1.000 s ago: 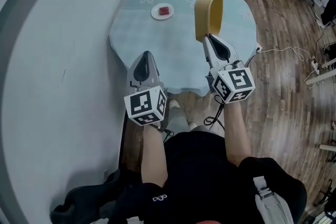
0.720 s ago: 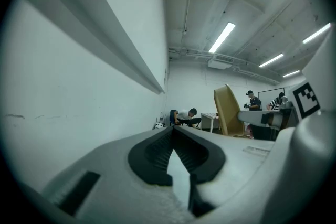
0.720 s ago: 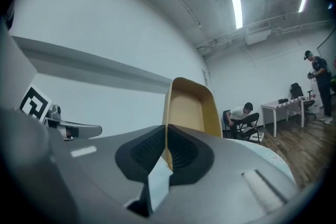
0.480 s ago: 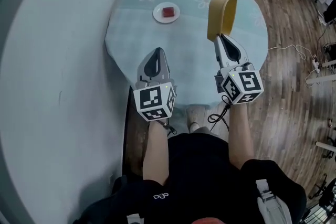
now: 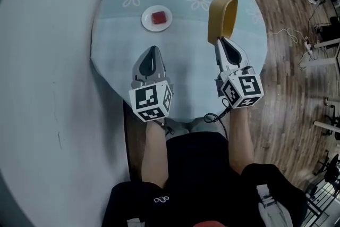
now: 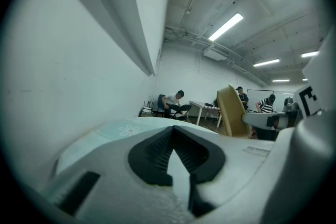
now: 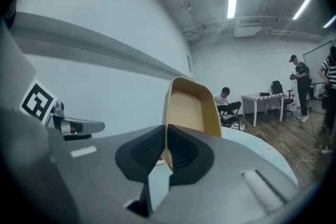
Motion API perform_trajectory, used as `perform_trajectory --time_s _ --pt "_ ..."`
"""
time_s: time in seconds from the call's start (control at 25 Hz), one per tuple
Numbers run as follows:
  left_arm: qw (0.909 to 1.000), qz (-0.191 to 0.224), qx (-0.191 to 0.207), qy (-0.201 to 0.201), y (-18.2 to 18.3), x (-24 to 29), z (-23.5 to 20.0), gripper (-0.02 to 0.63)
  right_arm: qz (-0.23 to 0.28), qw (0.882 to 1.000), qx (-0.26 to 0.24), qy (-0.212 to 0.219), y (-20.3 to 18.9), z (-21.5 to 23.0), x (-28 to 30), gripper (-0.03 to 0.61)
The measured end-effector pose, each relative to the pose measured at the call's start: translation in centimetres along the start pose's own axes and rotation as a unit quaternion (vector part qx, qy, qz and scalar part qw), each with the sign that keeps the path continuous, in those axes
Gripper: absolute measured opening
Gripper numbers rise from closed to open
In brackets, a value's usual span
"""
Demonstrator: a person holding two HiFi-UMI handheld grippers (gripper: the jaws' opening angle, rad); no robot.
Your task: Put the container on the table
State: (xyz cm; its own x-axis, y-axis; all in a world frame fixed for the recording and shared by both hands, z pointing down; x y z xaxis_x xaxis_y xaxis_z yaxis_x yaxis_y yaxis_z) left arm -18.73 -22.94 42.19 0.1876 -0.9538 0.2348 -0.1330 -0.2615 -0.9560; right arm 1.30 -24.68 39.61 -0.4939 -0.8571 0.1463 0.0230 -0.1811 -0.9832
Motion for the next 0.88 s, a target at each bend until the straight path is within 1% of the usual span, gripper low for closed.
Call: perform_trajectory --time_s 0.12,0.2,0.28,0.4,0.48,0.56,0.64,0.68,0.76,0.88 --pt "0.9999 -0.012 -0.009 -0.006 -1.0 0.7 -0.5 0.005 -0.085 0.996 -0.026 0.012 -3.3 0.1 1.6 0.025" --pt "0.9998 -0.015 -0.01 -0.003 -1.1 0.9 -1.3 0.005 -0.142 0.988 -0.043 0.028 -5.8 -0.1 3.2 0.025" --pt "0.9998 -0.015 -0.012 0.005 -1.1 0.7 -2.1 0.005 -0.196 0.977 -0.073 0.046 -8.4 -0.4 4.9 0.025" --pt "0.9993 -0.016 -0.02 0.026 -1.3 0.1 -3.8 0.005 -0.27 0.953 -0.12 0.069 -12.7 -0.7 8.1 0.026" --pt "0.9988 -0.018 -0.023 0.04 -1.4 -0.5 -5.0 0.005 -0.32 0.933 -0.146 0.078 -15.7 -1.0 9.8 0.025" --pt "0.998 -0.017 -0.028 0.054 -1.5 -1.0 -6.1 0.005 -0.365 0.91 -0.176 0.085 -18.3 -1.2 11.2 0.026" --pt "0.997 -0.016 -0.034 0.068 -1.8 -1.6 -6.9 0.005 -0.396 0.892 -0.2 0.089 -20.0 -1.6 12.1 0.026" --pt "0.9965 -0.017 -0.037 0.073 -2.0 -1.8 -7.2 0.005 -0.405 0.886 -0.208 0.09 -20.6 -1.7 12.4 0.026" --pt "0.9957 -0.02 -0.04 0.08 -2.5 -2.1 -7.6 0.005 -0.411 0.88 -0.22 0.086 -21.1 -2.0 12.9 0.026" --pt "0.9945 -0.023 -0.044 0.092 -3.1 -2.5 -7.6 0.005 -0.412 0.878 -0.227 0.086 -21.4 -2.3 13.6 0.029"
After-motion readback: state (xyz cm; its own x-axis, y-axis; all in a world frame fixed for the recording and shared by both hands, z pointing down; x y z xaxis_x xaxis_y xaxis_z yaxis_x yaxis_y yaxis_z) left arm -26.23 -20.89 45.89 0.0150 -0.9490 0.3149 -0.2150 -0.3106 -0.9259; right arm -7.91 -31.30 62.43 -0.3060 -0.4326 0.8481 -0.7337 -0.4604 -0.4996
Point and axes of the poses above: the fingertips, and each gripper's own axes: x forward along the fingers, z to its right, y out of its top, the point moved 2 cm from there along -x, backward along the fingers, and after that the axes turned 3 degrees about y, right-handed, at the moved point
